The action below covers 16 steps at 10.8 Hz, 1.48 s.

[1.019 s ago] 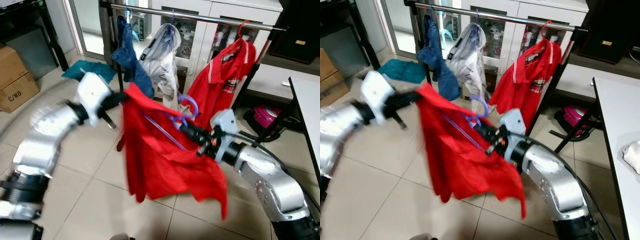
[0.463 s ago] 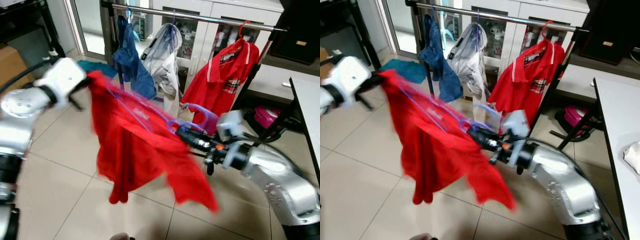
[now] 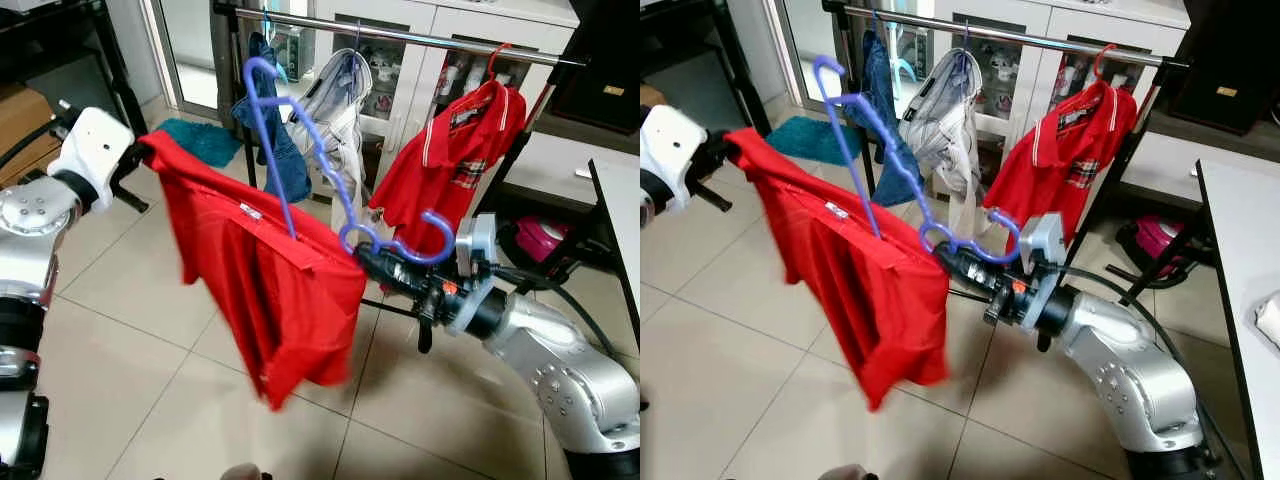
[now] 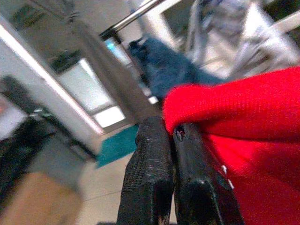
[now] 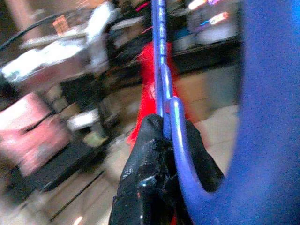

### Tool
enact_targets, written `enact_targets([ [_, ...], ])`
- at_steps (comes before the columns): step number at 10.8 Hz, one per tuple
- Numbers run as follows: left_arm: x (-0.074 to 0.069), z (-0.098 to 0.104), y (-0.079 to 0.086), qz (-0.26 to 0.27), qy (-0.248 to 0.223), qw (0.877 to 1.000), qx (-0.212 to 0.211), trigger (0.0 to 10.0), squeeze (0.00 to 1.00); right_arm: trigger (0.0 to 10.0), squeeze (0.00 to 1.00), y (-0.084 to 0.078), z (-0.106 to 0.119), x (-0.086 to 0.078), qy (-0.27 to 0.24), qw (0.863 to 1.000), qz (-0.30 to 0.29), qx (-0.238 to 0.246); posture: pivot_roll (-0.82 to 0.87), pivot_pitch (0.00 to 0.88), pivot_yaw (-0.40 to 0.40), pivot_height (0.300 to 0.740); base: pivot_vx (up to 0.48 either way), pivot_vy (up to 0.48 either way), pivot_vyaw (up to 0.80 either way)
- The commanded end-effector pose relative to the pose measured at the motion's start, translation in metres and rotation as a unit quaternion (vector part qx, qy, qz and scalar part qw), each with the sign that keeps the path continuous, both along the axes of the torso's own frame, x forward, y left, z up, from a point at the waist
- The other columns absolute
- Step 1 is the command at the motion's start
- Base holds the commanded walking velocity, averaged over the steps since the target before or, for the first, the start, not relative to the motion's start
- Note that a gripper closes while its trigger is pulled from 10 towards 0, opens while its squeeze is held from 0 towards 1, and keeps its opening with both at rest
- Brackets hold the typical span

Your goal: Hang hanger

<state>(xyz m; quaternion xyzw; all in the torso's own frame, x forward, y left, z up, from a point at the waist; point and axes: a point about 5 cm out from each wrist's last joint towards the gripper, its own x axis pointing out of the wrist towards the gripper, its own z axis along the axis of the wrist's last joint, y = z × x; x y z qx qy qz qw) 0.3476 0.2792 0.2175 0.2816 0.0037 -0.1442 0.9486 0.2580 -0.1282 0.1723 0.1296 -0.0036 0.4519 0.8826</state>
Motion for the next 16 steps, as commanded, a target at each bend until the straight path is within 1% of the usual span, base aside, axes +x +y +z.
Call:
enact_targets([
  [1,-0.001,-0.002,-0.014,-0.033,0.005,0.999,-0.022,0.0,0.00,0.0,0.00,-0.008,0.004,0.010,0.000,0.998,-0.064,0.006,-0.06,0.000,-0.017,0.740,0.000,0.000,0.00],
  [2,-0.004,-0.021,-0.058,-0.109,0.029,0.992,-0.050,0.0,0.00,0.0,0.00,0.003,0.007,0.023,-0.001,0.992,-0.121,0.039,-0.06,0.000,-0.017,0.740,0.000,0.000,0.00],
  [3,-0.009,-0.031,-0.085,-0.148,0.040,0.986,-0.067,0.0,0.00,0.0,0.00,0.004,0.009,0.032,-0.002,0.982,-0.178,0.063,-0.06,0.000,-0.013,0.740,0.000,0.000,0.00],
  [4,-0.013,-0.034,-0.095,-0.156,0.040,0.984,-0.078,0.0,0.00,0.0,0.00,0.000,0.011,0.038,-0.002,0.971,-0.224,0.083,-0.06,0.000,-0.011,0.740,0.000,0.000,0.00],
  [5,-0.020,-0.035,-0.099,-0.154,0.040,0.983,-0.089,0.0,0.00,0.0,0.00,-0.007,0.014,0.045,-0.003,0.958,-0.272,0.097,-0.06,0.000,-0.006,0.740,0.000,0.000,0.00],
  [6,-0.031,-0.035,-0.104,-0.153,0.043,0.982,-0.102,0.0,0.00,0.0,0.00,-0.011,0.018,0.046,-0.014,0.952,-0.292,0.091,-0.05,0.000,-0.008,0.740,0.000,0.000,0.00],
  [7,-0.046,-0.043,-0.109,-0.150,0.058,0.980,-0.119,0.0,0.00,0.0,0.00,-0.017,0.016,0.043,-0.020,0.949,-0.307,0.073,-0.06,0.000,-0.016,0.740,0.000,0.000,0.00],
  [8,-0.056,-0.055,-0.109,-0.127,0.071,0.979,-0.145,0.0,0.00,0.4,0.00,-0.026,0.007,0.037,-0.006,0.944,-0.327,0.050,-0.07,0.016,-0.037,0.740,0.000,0.000,0.00],
  [9,-0.072,-0.065,-0.109,-0.072,0.067,0.976,-0.195,0.0,0.00,10.0,0.00,-0.031,-0.004,0.021,0.018,0.941,-0.338,0.027,-0.07,0.036,-0.058,0.740,0.000,0.000,0.00],
  [10,-0.078,-0.064,-0.110,-0.050,0.056,0.974,-0.215,6.9,0.00,10.0,0.00,-0.028,-0.004,0.012,0.016,0.944,-0.329,0.021,-0.07,0.050,-0.067,0.740,0.000,0.000,0.00],
  [11,-0.081,-0.064,-0.112,-0.032,0.066,0.969,-0.236,10.0,0.00,10.0,0.00,-0.026,-0.006,0.009,0.023,0.943,-0.331,0.012,-0.08,0.066,-0.076,0.740,0.000,0.000,0.00],
  [12,-0.085,-0.063,-0.115,-0.021,0.073,0.966,-0.248,10.0,0.00,10.0,0.00,-0.027,-0.006,0.006,0.031,0.939,-0.343,0.018,-0.08,0.073,-0.079,0.740,0.000,0.000,-0.80],
  [13,-0.085,-0.061,-0.115,-0.012,0.060,0.969,-0.240,10.0,0.00,10.0,0.00,-0.027,-0.003,0.005,0.027,0.932,-0.360,0.019,-0.08,0.073,-0.079,0.740,0.000,0.000,-0.80],
  [14,-0.083,-0.058,-0.113,0.000,0.049,0.971,-0.236,10.0,0.00,10.0,0.00,-0.028,0.000,0.005,0.018,0.930,-0.368,0.015,-0.08,0.076,-0.077,0.740,0.000,0.000,-0.80],
  [16,-0.084,-0.055,-0.113,-0.007,0.055,0.971,-0.232,10.0,0.00,10.0,0.00,-0.034,0.008,0.002,0.007,0.923,-0.384,0.019,-0.10,0.092,-0.076,0.740,0.000,0.000,-0.80],
])
